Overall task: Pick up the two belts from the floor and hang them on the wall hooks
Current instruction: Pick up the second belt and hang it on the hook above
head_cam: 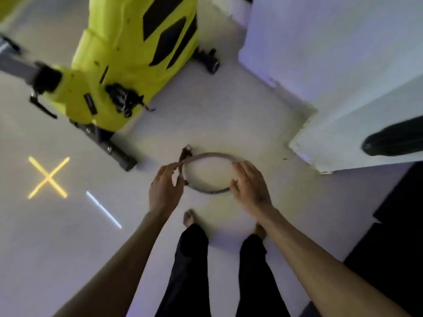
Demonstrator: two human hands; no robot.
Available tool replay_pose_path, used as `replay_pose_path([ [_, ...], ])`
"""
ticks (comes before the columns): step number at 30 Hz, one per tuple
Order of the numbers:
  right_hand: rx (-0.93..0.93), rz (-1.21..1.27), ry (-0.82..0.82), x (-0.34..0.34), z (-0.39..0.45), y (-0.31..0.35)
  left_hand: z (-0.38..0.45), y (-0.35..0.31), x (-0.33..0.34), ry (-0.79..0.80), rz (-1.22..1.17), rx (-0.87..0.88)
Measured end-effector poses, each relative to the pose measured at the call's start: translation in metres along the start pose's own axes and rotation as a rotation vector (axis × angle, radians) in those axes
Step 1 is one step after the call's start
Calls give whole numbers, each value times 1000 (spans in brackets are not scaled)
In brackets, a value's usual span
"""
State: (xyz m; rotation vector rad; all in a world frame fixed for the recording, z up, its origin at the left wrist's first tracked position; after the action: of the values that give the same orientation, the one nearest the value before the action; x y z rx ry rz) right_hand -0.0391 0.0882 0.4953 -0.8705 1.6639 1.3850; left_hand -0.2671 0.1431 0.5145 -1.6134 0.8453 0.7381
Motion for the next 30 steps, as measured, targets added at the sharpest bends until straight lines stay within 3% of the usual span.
replay_pose_path([
  [4, -5, -65, 121, 141, 39, 8, 47, 113, 56, 73, -20, -105],
  [9, -4, -25, 359, 338, 90, -5, 114, 232, 171, 122, 16, -125],
  [14, 14, -6, 418, 503, 140, -24, 167, 322, 285, 133, -2, -160],
  [18, 132, 33, 403, 601, 166, -28, 189, 390, 345, 59, -62, -336],
  [24, 175, 10, 420, 646, 174, -29, 184, 444, 363, 28, -155, -485],
  [27, 275, 151, 371, 605, 171, -27, 176, 430, 340, 73, -244, -562],
  [30, 301, 307, 430, 530, 151, -20, 165, 384, 312, 129, -359, -628],
])
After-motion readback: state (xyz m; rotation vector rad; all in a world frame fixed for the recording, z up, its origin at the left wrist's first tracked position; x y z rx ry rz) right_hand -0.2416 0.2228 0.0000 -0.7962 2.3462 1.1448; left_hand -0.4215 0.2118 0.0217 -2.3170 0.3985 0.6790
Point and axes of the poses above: each hand's wrist, its own z-axis towards the middle knuckle, its own x-axis out of the palm, y = z × x, the point moved 4 cm from there along z, towards the middle knuckle, and after that the axes turned 9 degrees about -y, right-handed, at the moved point
